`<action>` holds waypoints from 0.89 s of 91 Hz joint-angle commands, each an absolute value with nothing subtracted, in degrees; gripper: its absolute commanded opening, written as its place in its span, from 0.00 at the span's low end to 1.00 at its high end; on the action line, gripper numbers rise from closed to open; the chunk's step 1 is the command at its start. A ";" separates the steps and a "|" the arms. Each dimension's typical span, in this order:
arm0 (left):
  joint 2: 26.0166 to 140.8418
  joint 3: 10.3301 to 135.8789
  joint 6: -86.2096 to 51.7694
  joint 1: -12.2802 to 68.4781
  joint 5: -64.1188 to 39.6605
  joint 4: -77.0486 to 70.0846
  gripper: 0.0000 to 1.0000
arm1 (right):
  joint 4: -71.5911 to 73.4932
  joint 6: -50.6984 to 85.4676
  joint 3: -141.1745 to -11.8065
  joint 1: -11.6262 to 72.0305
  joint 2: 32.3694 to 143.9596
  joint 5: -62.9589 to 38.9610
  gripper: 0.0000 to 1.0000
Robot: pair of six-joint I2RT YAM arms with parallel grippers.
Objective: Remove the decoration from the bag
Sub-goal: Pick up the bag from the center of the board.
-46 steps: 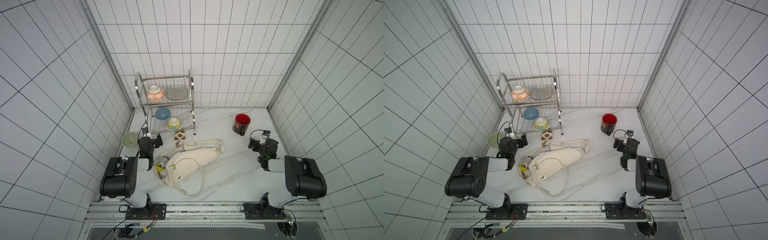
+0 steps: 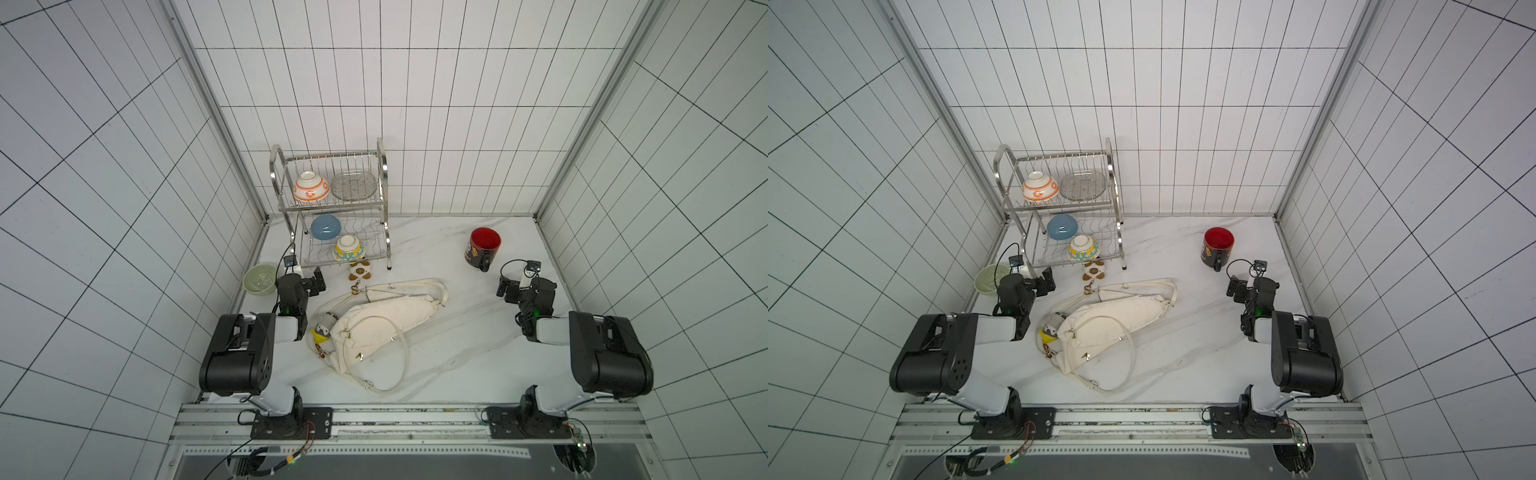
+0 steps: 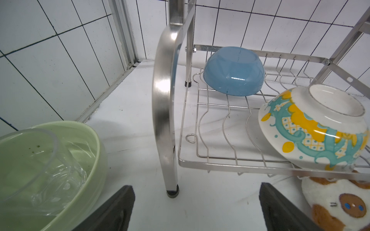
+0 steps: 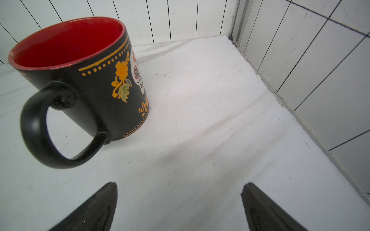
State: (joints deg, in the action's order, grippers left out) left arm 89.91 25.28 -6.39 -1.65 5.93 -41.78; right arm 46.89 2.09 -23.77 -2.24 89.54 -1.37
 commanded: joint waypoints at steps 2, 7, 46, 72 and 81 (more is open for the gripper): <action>89.09 26.05 -5.75 -1.89 5.34 -42.89 0.98 | 47.96 2.32 -24.51 -2.81 88.58 -2.84 1.00; 88.60 26.98 -5.41 -1.71 5.98 -43.12 0.98 | 46.82 3.06 -24.92 -3.05 87.15 -2.16 1.00; 69.68 57.36 -25.22 0.02 10.72 36.40 0.98 | 1.21 5.70 -43.20 1.39 65.98 -16.73 1.00; 57.44 51.17 -22.53 -1.00 -7.22 46.20 0.99 | -14.57 6.76 -46.00 8.32 61.39 -23.94 1.00; 63.59 53.89 -14.59 -0.96 -14.17 46.06 0.98 | -17.89 6.11 -45.91 10.76 60.32 -24.90 1.00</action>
